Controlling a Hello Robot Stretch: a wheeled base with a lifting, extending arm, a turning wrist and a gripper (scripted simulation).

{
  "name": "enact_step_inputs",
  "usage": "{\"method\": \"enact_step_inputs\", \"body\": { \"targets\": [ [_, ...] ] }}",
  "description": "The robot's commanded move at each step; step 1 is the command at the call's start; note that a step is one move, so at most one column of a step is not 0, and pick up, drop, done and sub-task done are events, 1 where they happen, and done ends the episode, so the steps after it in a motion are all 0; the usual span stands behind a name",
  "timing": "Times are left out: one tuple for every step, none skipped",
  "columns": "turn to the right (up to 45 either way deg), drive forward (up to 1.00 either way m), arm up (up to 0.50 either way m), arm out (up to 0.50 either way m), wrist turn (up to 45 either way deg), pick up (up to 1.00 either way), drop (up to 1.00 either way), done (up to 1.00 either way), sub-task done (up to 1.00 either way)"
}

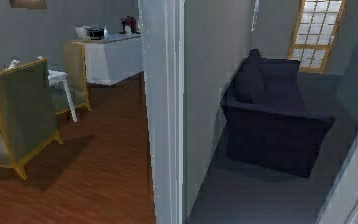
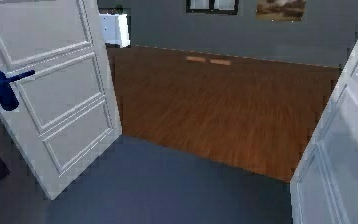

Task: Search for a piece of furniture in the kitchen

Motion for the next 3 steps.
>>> {"method": "enact_step_inputs", "body": {
  "targets": [
    [-21.0, 0.00, 0.00, 0.00, 0.0, 0.00, 0.00, 0.00, 0.00],
    [0.0, 0.20, 0.00, 0.00, 0.0, 0.00, 0.00, 0.00, 0.00],
    [-45.0, 0.00, 0.00, 0.00, 0.0, 0.00, 0.00, 0.00, 0.00]
  ]
}}
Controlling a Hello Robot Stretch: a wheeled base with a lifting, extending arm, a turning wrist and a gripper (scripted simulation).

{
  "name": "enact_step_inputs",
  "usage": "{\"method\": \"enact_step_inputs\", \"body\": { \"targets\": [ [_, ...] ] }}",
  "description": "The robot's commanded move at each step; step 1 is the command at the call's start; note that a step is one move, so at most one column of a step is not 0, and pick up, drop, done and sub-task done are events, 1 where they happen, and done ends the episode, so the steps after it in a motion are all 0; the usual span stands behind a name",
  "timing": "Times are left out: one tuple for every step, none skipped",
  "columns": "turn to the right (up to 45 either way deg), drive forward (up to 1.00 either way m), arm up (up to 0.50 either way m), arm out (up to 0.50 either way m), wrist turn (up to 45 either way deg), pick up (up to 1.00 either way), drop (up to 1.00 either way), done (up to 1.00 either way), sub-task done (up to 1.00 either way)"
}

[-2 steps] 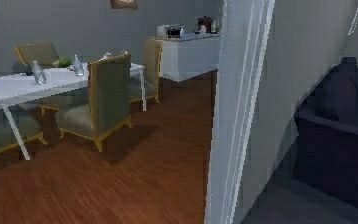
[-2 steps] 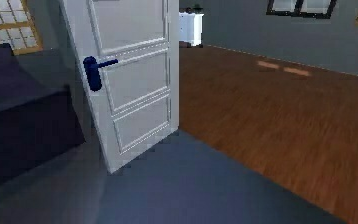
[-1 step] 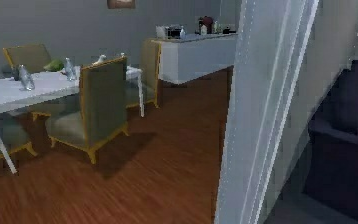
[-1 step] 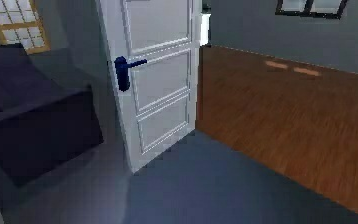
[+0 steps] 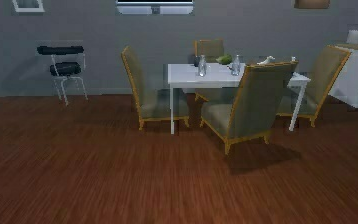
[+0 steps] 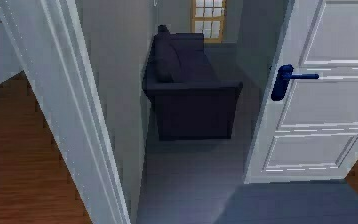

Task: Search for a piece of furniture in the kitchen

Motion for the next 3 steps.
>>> {"method": "enact_step_inputs", "body": {
  "targets": [
    [-3.0, 0.00, 0.00, 0.00, 0.0, 0.00, 0.00, 0.00, 0.00],
    [0.0, 1.00, 0.00, 0.00, 0.0, 0.00, 0.00, 0.00, 0.00],
    [0.0, 0.35, 0.00, 0.00, 0.0, 0.00, 0.00, 0.00, 0.00]
  ]
}}
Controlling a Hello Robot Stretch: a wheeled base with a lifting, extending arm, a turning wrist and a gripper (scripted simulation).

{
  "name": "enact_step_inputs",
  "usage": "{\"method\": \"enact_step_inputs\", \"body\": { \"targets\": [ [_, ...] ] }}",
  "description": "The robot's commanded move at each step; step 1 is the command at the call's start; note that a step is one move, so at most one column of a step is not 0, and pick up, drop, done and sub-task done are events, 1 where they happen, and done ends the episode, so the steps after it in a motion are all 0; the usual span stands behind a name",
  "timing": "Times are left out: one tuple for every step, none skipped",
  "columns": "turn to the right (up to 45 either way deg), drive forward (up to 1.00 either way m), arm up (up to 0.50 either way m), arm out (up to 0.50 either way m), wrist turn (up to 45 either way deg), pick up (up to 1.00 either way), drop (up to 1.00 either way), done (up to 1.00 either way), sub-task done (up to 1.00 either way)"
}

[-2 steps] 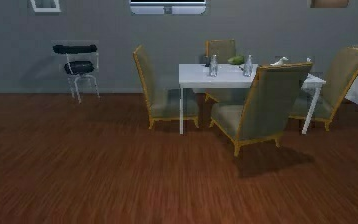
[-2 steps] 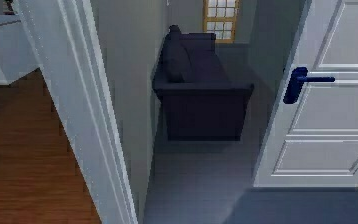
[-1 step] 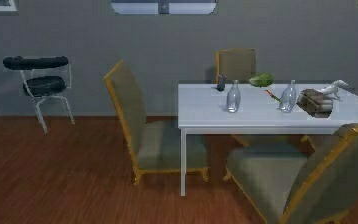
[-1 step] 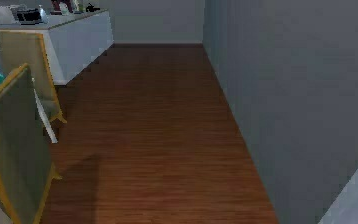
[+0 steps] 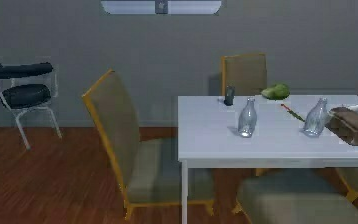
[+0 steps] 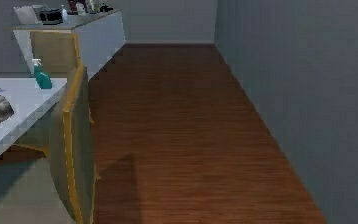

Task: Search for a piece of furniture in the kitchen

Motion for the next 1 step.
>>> {"method": "enact_step_inputs", "body": {
  "targets": [
    [0.0, 0.00, 0.00, 0.00, 0.0, 0.00, 0.00, 1.00, 0.00]
  ]
}}
